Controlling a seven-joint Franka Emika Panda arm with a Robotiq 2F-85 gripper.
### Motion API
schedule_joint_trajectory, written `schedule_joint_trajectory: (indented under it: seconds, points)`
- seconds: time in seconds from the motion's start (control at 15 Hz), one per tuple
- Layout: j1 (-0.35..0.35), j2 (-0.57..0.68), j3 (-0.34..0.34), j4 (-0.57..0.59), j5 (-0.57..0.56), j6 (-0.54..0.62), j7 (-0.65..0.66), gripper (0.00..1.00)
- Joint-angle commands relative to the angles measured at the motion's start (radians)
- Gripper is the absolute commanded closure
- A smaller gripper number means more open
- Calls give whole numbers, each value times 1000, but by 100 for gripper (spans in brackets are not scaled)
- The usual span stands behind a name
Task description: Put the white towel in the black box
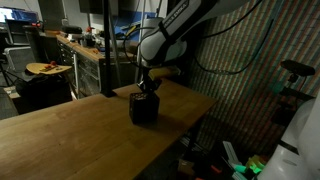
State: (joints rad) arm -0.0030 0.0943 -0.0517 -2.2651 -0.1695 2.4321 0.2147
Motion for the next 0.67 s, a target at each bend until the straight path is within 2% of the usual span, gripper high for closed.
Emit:
schedule_joint_trajectory:
  seconds: [0.0, 0.6]
  points:
    - [-1, -70, 3, -48, -14, 32, 3, 93]
    - [-12, -141, 4, -87, -8, 68, -7, 92]
